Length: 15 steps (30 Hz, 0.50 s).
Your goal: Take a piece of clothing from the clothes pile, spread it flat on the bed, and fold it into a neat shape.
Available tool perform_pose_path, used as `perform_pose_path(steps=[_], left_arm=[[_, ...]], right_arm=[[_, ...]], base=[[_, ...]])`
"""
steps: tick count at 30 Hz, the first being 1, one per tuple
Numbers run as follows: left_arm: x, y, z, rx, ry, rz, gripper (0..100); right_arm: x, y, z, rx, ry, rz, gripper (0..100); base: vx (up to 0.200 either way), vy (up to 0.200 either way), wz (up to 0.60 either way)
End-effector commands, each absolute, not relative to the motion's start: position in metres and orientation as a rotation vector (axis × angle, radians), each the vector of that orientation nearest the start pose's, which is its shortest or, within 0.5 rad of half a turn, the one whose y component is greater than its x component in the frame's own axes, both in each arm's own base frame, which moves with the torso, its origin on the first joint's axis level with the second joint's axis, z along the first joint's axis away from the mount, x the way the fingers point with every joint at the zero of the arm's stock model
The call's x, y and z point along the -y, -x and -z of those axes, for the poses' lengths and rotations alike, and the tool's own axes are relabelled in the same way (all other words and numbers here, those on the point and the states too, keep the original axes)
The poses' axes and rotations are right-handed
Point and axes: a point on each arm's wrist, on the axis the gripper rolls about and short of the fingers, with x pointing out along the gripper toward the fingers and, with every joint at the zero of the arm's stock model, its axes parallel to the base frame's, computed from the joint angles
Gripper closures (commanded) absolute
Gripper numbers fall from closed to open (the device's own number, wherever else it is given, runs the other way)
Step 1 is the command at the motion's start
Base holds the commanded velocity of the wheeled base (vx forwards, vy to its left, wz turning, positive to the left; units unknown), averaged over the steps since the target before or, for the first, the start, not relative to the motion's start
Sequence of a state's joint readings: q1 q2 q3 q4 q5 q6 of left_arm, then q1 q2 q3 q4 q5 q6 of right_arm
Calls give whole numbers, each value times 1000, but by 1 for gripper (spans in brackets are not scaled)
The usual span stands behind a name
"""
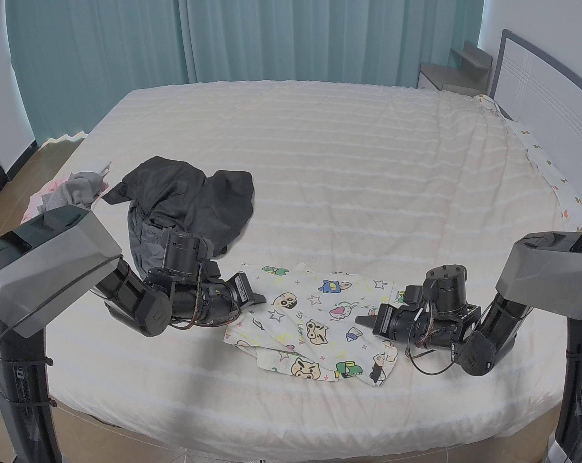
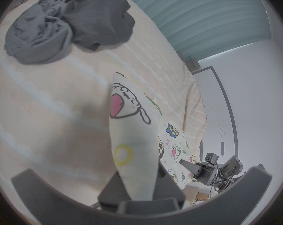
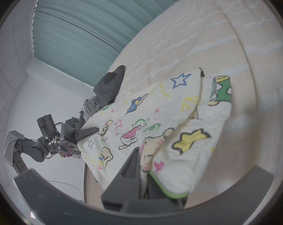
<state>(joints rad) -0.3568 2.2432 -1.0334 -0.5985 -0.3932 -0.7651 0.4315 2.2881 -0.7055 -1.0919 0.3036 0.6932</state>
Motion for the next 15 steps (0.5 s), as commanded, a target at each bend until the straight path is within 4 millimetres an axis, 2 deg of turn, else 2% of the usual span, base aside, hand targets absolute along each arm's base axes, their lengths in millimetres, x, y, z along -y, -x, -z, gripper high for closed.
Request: perform_pose_path(steps=[1,15], left_arm=[[144,-372,-39,-876,719,438,100],[133,-368,-31,-900,725,402,100]], right_arm=[[-163,-321,-6,-726,-610,-538,100],[-168,-319,-5,-732,-605,-550,100]], base=[[0,200,0],[0,200,0]])
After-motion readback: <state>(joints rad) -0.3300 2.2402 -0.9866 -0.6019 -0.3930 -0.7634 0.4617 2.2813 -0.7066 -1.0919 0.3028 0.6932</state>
